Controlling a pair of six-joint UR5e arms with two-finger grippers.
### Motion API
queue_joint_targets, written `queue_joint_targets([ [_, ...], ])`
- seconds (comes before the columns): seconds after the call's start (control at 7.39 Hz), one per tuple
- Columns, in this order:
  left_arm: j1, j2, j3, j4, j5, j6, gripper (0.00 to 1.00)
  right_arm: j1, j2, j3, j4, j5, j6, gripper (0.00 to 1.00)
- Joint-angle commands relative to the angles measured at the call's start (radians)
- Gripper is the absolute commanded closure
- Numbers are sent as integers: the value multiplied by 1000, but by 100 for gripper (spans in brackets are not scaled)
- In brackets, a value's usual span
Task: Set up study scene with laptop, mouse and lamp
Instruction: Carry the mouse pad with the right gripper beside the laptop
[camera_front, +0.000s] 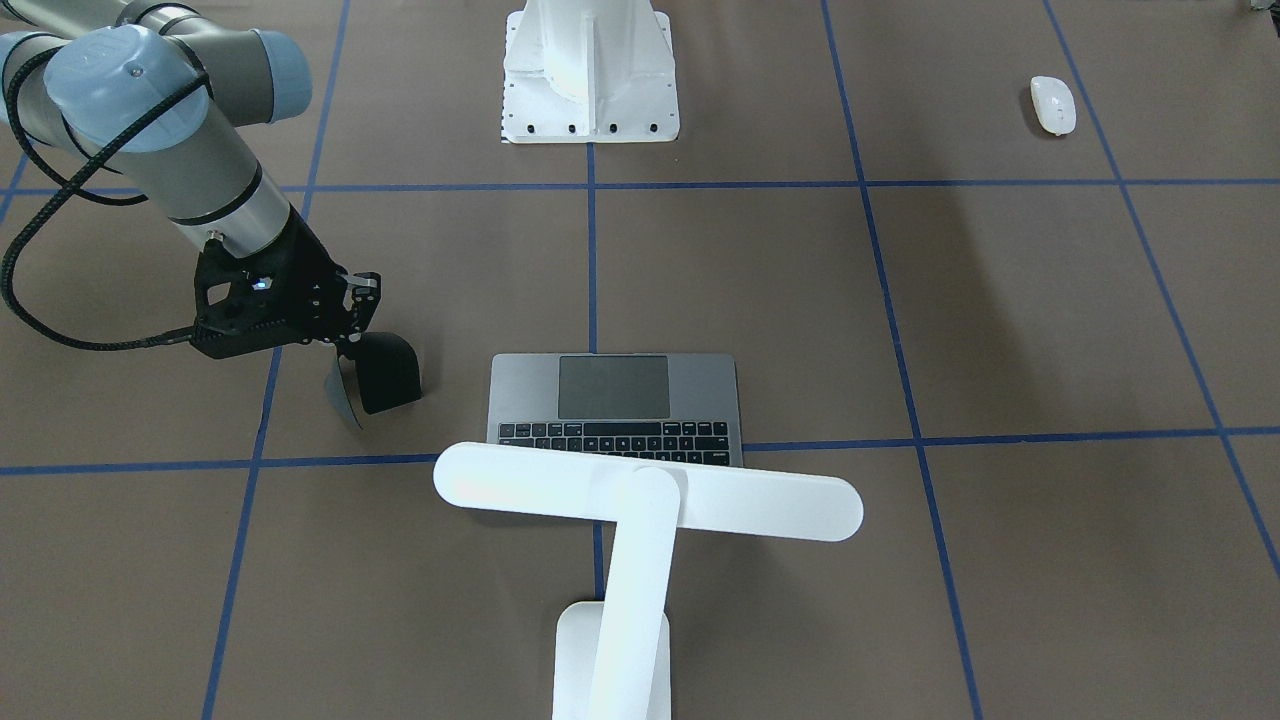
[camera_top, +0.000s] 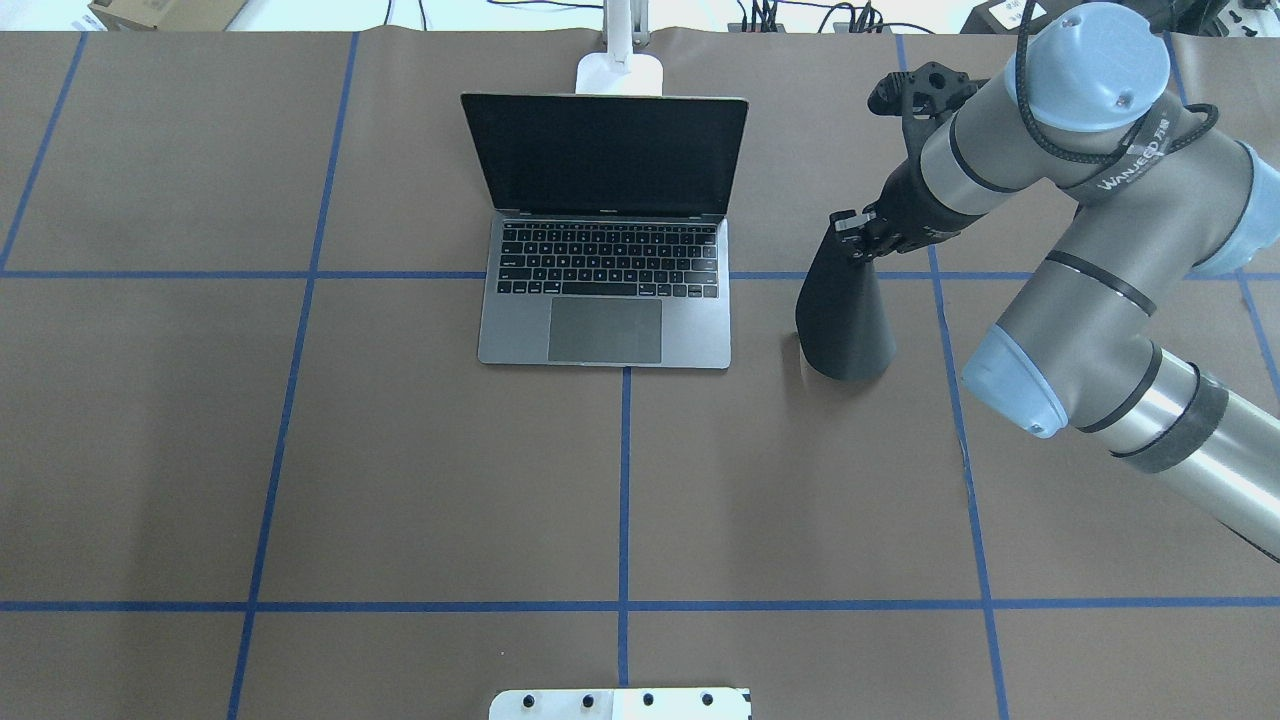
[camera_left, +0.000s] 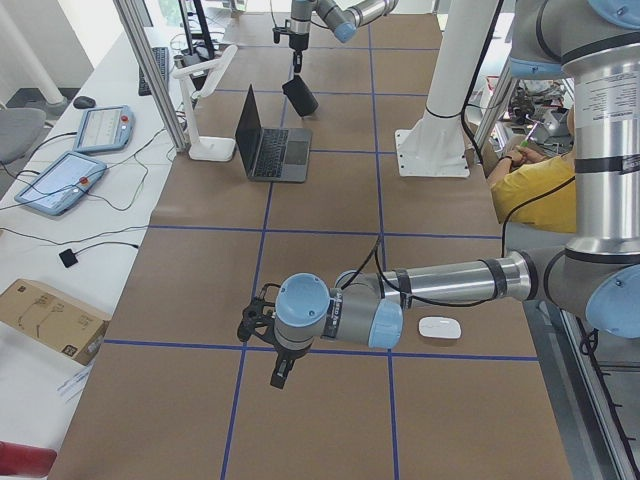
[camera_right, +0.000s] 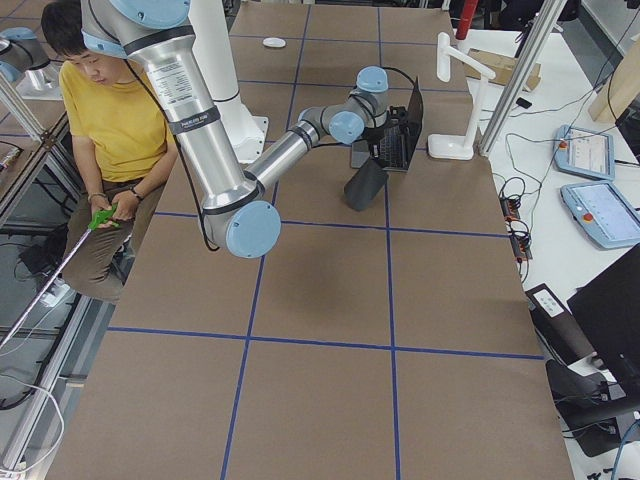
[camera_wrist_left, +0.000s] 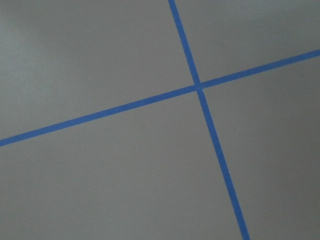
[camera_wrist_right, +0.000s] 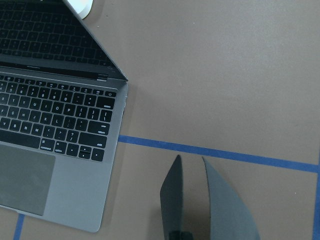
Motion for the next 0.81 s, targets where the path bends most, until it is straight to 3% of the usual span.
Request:
queue_joint_targets([
  [0.0,0,0,-6,-1,0,-8,0,2,1,-42,2,-8,11,100],
  [0.68,0,0,-8,-1,0,-10,0,0,70,-215,100,-48,11,100],
])
